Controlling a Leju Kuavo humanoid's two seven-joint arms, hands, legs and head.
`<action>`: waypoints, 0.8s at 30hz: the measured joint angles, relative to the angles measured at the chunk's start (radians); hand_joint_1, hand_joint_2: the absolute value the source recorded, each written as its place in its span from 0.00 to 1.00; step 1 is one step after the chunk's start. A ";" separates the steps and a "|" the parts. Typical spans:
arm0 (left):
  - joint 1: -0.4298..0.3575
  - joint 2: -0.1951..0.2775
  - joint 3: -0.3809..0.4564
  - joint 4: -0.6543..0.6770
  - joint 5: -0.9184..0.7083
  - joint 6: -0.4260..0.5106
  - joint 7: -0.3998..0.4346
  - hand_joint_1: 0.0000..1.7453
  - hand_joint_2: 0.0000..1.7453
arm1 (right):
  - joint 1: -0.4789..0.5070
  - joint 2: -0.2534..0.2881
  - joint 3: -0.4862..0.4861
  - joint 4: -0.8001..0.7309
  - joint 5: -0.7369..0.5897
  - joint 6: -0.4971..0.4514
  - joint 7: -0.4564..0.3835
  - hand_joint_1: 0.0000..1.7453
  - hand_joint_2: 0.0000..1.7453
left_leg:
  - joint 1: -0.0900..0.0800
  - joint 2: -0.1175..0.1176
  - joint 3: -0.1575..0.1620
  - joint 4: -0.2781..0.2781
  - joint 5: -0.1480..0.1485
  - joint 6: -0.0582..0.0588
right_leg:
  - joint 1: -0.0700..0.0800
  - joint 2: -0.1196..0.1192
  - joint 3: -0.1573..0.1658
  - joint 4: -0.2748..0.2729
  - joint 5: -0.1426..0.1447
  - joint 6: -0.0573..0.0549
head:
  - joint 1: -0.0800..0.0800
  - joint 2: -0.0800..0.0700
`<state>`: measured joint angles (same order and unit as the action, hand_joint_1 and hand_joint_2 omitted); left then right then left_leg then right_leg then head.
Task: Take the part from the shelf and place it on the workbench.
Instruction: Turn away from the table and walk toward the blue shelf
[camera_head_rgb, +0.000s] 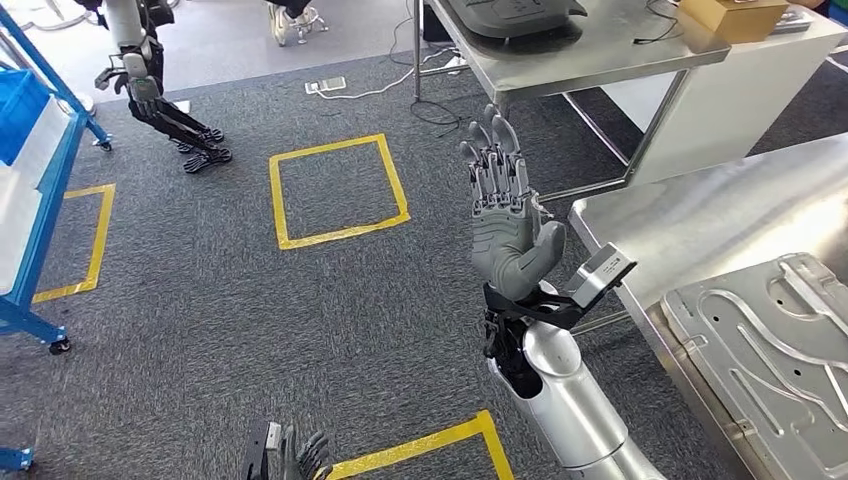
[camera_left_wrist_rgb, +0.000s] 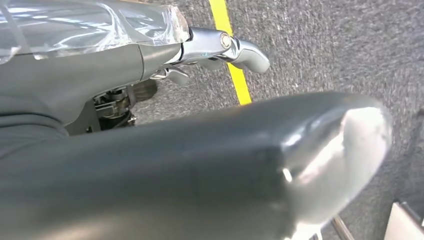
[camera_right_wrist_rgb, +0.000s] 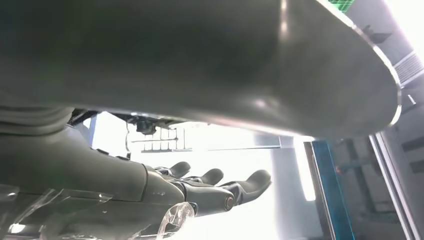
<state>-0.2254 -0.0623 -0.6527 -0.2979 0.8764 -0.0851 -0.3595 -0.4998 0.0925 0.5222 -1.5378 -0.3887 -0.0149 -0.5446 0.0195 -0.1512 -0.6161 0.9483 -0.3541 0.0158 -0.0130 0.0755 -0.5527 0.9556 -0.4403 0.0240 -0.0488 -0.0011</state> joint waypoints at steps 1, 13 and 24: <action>0.002 0.000 0.000 0.000 0.000 0.000 0.000 0.00 0.00 | -0.001 0.001 0.000 0.000 0.000 0.000 0.000 0.00 0.00 | -0.001 0.011 -0.005 0.004 -0.003 -0.006 | -0.001 -0.013 0.002 -0.004 0.002 -0.004 | 0.000 0.000; -0.003 0.002 -0.006 -0.002 0.000 0.000 0.000 0.00 0.00 | 0.000 0.002 0.000 -0.001 0.001 0.000 0.000 0.00 0.00 | -0.018 0.218 0.016 0.005 -0.017 -0.009 | 0.011 -0.168 0.018 -0.010 -0.012 -0.005 | -0.003 0.000; -0.001 0.002 -0.007 -0.002 0.000 -0.003 0.001 0.00 0.00 | 0.011 -0.004 0.000 -0.004 0.001 0.000 0.000 0.00 0.00 | -0.012 0.089 0.020 -0.012 -0.007 0.033 | -0.003 -0.076 -0.124 0.261 -0.107 0.026 | 0.002 0.000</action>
<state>-0.2259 -0.0603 -0.6597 -0.3002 0.8763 -0.0883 -0.3590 -0.4888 0.0889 0.5222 -1.5418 -0.3879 -0.0149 -0.5447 0.0078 -0.0617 -0.5957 0.9367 -0.3612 0.0490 -0.0163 0.0000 -0.6771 1.2167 -0.5476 0.0498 -0.0467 -0.0011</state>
